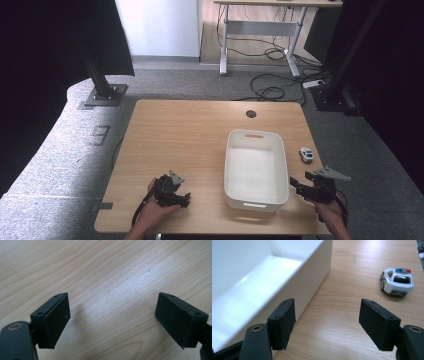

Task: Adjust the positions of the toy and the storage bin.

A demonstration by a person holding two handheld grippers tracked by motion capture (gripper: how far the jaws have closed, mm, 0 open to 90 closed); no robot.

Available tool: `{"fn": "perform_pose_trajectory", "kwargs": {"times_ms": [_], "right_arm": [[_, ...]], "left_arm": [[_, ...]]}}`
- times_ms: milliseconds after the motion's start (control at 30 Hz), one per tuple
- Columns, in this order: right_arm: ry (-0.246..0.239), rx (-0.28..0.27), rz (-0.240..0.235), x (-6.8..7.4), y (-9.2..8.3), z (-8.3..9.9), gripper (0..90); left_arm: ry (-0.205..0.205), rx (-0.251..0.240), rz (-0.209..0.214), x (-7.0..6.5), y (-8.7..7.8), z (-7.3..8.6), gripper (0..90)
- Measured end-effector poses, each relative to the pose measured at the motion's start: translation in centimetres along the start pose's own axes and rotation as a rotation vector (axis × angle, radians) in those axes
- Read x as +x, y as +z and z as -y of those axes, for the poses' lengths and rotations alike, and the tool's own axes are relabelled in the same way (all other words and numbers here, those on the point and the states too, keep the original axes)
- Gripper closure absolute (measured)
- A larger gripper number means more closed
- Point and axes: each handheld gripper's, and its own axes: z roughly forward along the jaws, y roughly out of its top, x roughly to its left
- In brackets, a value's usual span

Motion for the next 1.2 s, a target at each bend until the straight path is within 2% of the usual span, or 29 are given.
{"fn": "perform_pose_trajectory", "kwargs": {"times_ms": [233,767,933,1200], "right_arm": [[-0.022,-0.035,-0.006,1.0,-0.5,-0.4,29.7],[-0.016,-0.1,-0.016,1.6,-1.3,-1.0,29.9],[-0.033,-0.079,-0.047,2.2,-1.1,-1.1,29.9],[-0.058,-0.051,-0.068,3.0,-0.6,-0.9,31.8]], "left_arm": [[-0.001,-0.001,0.005,0.0,0.1,0.0,13.2],[-0.001,-0.001,0.008,0.0,0.1,-0.1,13.2],[0.002,-0.002,0.004,-0.1,0.1,-0.1,13.4],[-0.003,-0.005,0.013,-0.1,0.1,-0.1,13.4]]}}
